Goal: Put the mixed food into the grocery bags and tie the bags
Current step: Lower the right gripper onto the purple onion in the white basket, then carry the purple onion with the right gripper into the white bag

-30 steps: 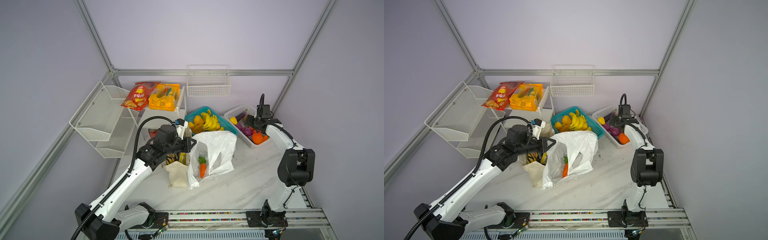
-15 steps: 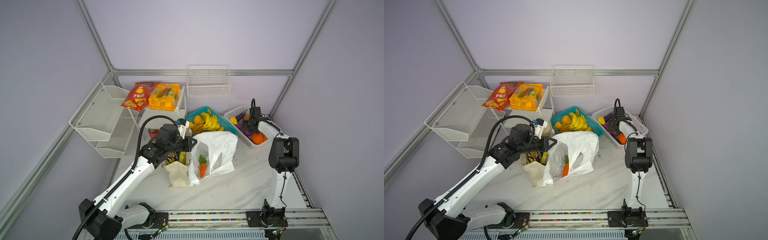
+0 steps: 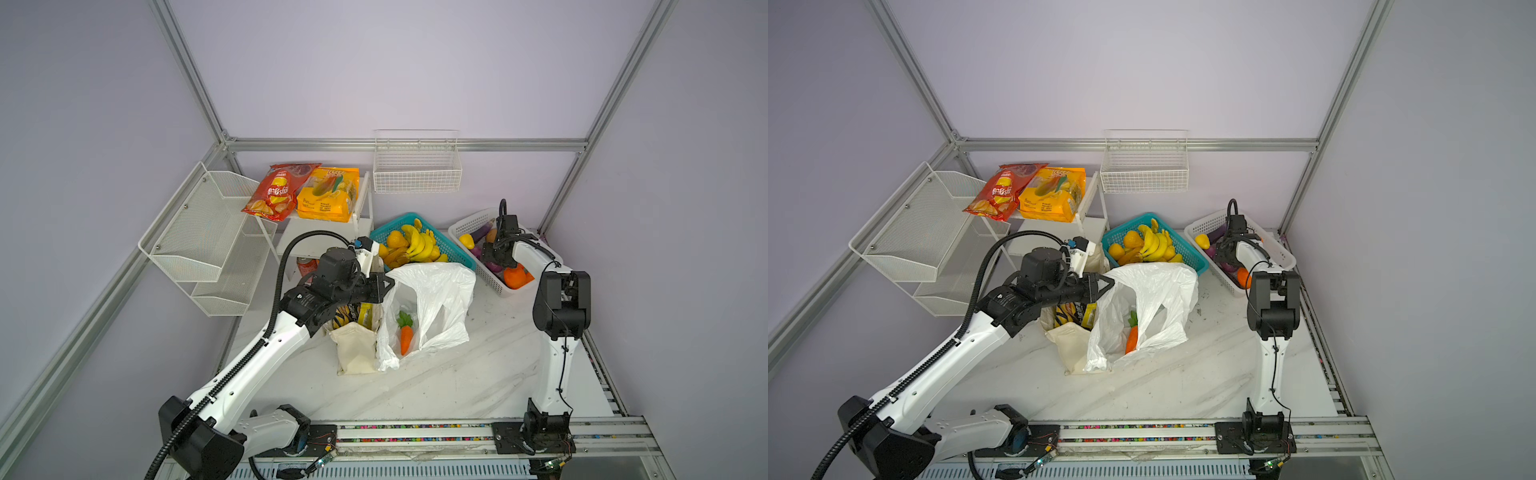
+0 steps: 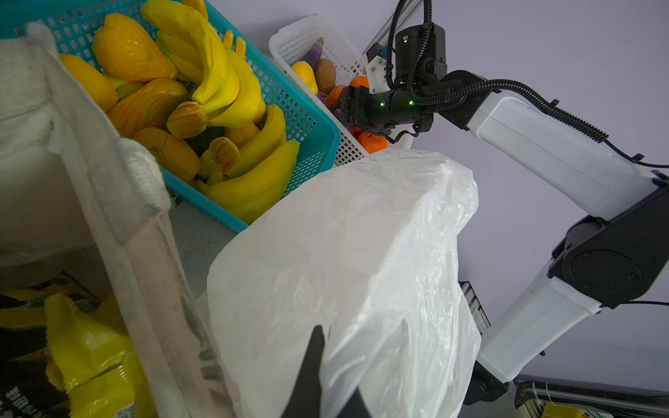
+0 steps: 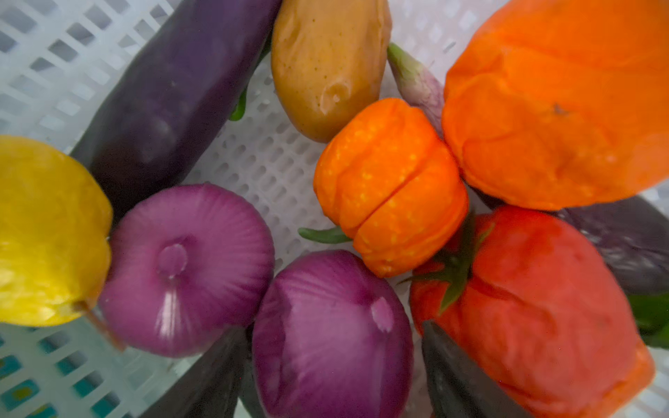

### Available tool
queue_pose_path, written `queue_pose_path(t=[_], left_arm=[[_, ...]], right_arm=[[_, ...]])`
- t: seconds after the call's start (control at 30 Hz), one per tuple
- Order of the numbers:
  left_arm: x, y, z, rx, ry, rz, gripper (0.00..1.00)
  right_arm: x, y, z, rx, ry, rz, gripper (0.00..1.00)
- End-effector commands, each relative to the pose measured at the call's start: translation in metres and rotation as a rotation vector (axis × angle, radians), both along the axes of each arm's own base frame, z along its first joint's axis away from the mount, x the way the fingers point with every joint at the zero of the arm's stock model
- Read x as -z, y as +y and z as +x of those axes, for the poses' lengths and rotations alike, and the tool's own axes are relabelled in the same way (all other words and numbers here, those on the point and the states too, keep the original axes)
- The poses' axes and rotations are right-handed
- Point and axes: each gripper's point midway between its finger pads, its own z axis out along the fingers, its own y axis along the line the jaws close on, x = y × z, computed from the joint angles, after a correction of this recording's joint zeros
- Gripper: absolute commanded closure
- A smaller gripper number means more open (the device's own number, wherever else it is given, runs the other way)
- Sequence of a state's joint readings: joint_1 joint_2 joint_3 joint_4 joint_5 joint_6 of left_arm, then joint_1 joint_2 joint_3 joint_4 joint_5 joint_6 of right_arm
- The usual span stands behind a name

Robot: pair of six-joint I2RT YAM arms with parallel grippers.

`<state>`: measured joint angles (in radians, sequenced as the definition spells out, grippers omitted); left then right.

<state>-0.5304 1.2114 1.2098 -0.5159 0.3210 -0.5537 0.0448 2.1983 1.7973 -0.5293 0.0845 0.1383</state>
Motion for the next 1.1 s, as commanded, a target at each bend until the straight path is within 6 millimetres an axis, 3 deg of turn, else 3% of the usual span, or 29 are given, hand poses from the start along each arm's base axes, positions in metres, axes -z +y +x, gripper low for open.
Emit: queue_pose_path(t=[0.0, 0.4, 0.53, 0.8, 0.93, 1.07], left_arm=[[-0.016, 0.000, 0.006, 0.003, -0.067, -0.013, 1.00], [-0.019, 0.002, 0.005, -0.005, -0.079, -0.019, 1.00], [-0.020, 0.002, 0.005, -0.007, -0.085, -0.018, 1.00], [-0.018, 0.003, 0.005, -0.007, -0.083, -0.018, 1.00], [-0.019, 0.003, 0.004, -0.006, -0.085, -0.019, 1.00], [-0.019, 0.004, 0.004, -0.010, -0.086, -0.018, 1.00]], right_arm=[[0.031, 0.003, -0.018, -0.022, 0.122, 0.000, 0.25], [0.052, 0.002, -0.020, -0.017, 0.174, 0.088, 0.20], [0.048, 0.006, -0.016, -0.033, 0.159, 0.140, 0.28], [-0.013, 0.005, 0.003, -0.047, 0.013, 0.166, 0.55], [-0.043, 0.003, 0.004, -0.042, -0.055, 0.166, 0.59], [-0.051, 0.001, -0.003, -0.032, -0.068, 0.155, 0.58]])
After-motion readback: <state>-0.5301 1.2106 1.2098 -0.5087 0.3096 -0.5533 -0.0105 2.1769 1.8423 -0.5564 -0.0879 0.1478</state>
